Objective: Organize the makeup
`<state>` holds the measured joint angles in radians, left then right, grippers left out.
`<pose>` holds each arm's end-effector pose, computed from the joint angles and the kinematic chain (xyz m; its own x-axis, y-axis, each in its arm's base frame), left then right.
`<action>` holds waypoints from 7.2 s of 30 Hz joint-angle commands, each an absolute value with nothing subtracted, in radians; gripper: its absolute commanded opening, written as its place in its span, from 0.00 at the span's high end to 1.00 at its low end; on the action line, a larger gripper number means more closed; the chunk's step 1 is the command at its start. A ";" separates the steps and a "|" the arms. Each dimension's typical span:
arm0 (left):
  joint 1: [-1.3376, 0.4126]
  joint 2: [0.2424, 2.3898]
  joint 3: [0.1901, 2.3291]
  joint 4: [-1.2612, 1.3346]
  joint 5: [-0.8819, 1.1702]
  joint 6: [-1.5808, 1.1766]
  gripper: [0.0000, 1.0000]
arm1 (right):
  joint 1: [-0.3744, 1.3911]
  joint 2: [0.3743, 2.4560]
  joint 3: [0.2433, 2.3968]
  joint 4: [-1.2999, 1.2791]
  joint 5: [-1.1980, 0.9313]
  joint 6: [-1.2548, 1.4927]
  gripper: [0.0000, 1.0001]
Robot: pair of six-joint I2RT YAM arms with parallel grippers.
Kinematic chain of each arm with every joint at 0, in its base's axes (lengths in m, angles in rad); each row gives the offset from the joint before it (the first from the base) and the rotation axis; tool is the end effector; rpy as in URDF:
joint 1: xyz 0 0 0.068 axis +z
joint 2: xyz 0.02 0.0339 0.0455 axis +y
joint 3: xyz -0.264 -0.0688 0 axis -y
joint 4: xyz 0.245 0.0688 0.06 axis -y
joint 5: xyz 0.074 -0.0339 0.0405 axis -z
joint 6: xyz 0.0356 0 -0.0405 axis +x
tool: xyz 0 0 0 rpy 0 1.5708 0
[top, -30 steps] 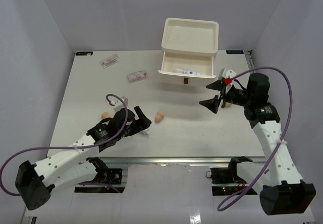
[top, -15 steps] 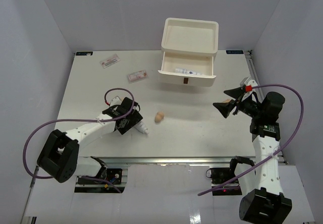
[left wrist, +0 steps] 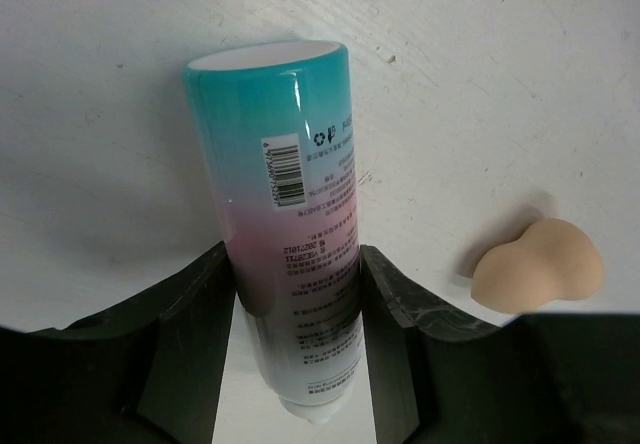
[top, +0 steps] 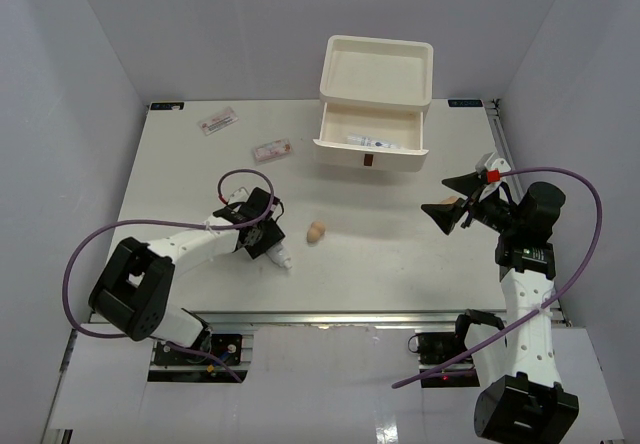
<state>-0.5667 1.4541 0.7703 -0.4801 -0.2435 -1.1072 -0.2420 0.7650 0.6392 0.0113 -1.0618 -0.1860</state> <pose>0.2240 -0.1324 0.1678 -0.7405 -0.5577 -0.3750 -0.4960 0.8300 -0.2550 0.1734 -0.0108 0.3147 0.0251 -0.0990 -0.9948 -0.7335 0.6743 -0.0857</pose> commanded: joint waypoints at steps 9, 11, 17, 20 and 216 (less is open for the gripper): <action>-0.565 1.173 0.787 -0.411 -0.135 -0.846 1.00 | -0.247 0.752 0.635 0.057 -1.078 -0.181 0.12; -0.565 1.136 0.810 -0.343 -0.088 -0.693 1.00 | -0.247 0.750 0.635 0.056 -1.075 -0.183 0.12; -0.565 1.068 0.922 -0.126 0.178 -0.276 1.00 | -0.252 0.750 0.635 0.054 -1.074 -0.184 0.11; -0.565 1.150 1.064 -0.131 0.409 -0.059 1.00 | -0.255 0.752 0.634 0.055 -1.072 -0.186 0.11; -0.471 0.821 0.667 -0.207 0.273 -0.313 0.02 | 0.258 1.883 1.642 -0.255 -0.234 -1.001 0.54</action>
<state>-0.4796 0.8229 0.6773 -0.2306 0.2562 -0.3081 0.2626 1.8112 1.5303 -0.4059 -0.2734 -1.0605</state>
